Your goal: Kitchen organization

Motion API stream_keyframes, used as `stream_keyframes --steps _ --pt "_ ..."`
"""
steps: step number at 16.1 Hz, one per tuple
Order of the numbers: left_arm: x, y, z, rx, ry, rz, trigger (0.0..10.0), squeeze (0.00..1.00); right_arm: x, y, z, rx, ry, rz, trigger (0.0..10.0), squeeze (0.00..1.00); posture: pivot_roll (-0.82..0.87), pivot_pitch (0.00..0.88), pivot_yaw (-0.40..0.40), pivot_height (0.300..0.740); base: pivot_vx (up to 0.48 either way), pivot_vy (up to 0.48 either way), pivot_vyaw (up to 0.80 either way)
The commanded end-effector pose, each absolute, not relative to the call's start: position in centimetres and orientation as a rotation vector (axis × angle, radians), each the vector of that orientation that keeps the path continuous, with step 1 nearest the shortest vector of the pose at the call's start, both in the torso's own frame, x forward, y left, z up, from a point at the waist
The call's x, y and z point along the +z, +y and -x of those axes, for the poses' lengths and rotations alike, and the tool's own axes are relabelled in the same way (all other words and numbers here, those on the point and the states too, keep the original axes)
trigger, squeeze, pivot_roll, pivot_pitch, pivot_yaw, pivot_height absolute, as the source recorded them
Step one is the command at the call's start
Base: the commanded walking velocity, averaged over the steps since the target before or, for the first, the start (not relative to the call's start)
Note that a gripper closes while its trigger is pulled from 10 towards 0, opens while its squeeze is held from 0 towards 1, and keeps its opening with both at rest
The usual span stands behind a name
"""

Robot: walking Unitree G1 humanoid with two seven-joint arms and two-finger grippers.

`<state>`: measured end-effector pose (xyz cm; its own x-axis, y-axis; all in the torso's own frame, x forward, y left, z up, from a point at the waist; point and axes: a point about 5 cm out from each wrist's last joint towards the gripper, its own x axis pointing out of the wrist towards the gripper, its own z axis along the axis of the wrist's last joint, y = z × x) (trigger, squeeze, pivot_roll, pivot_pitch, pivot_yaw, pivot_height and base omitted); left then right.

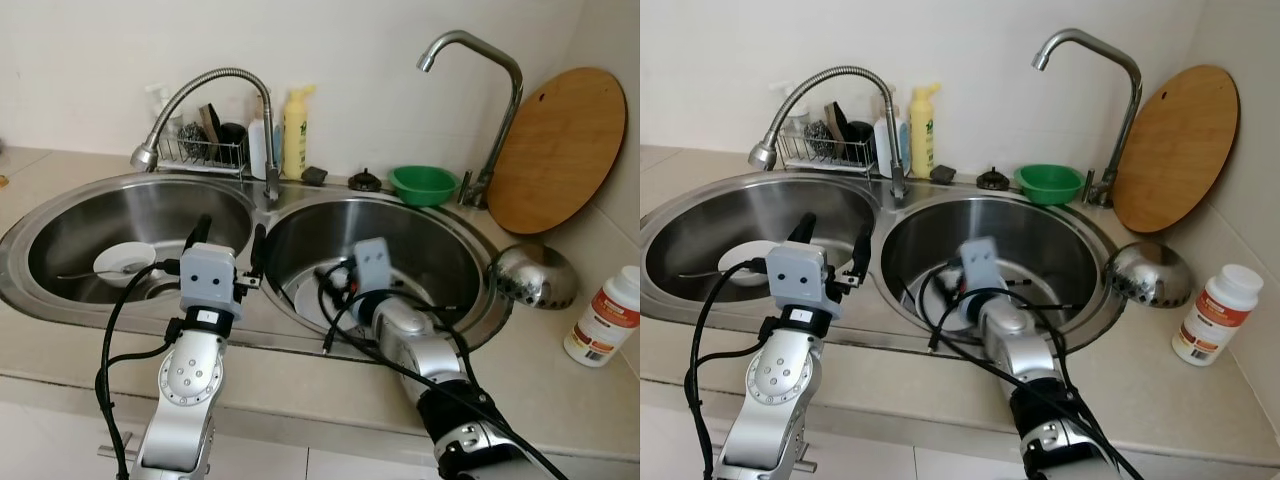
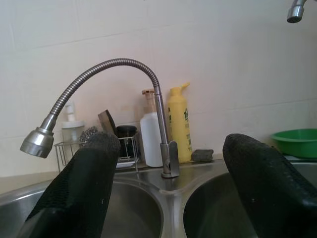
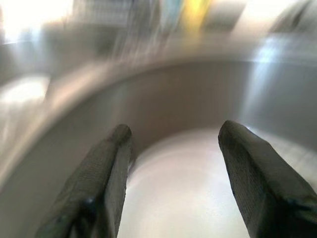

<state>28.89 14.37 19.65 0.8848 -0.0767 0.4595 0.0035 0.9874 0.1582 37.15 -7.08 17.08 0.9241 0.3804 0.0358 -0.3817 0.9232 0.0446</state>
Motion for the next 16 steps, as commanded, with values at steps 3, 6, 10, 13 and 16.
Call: stream_keyframes --steps 3,6,10,13,16 --pt "19.5 14.2 -28.8 -0.053 -0.470 -0.145 10.0 0.00 22.7 -7.5 -36.4 0.352 -0.376 -0.030 10.0 0.00 0.01 0.000 -0.052 0.736 0.000 0.000 0.00" --pt "19.6 14.0 -28.9 -0.057 -0.471 -0.131 10.0 0.00 23.0 -7.3 -36.1 0.350 -0.412 -0.007 10.0 0.00 0.01 0.000 -0.054 0.736 0.000 0.087 0.00" --pt "20.1 14.1 -28.7 -0.060 -0.493 -0.128 10.0 0.00 23.0 -7.2 -35.6 0.337 -0.451 -0.008 10.0 0.00 0.01 0.000 -0.053 0.736 0.000 0.448 0.00" --pt "20.4 14.0 -28.7 -0.064 -0.505 -0.129 10.0 0.00 23.2 -7.2 -35.6 0.332 -0.464 -0.008 10.0 0.00 0.02 0.000 -0.051 0.736 0.000 0.480 0.00" --pt "20.9 13.9 -28.7 -0.070 -0.523 -0.132 10.0 0.00 23.3 -7.0 -35.5 0.334 -0.472 -0.009 10.0 0.00 0.02 0.000 -0.050 0.736 0.000 0.480 0.00"
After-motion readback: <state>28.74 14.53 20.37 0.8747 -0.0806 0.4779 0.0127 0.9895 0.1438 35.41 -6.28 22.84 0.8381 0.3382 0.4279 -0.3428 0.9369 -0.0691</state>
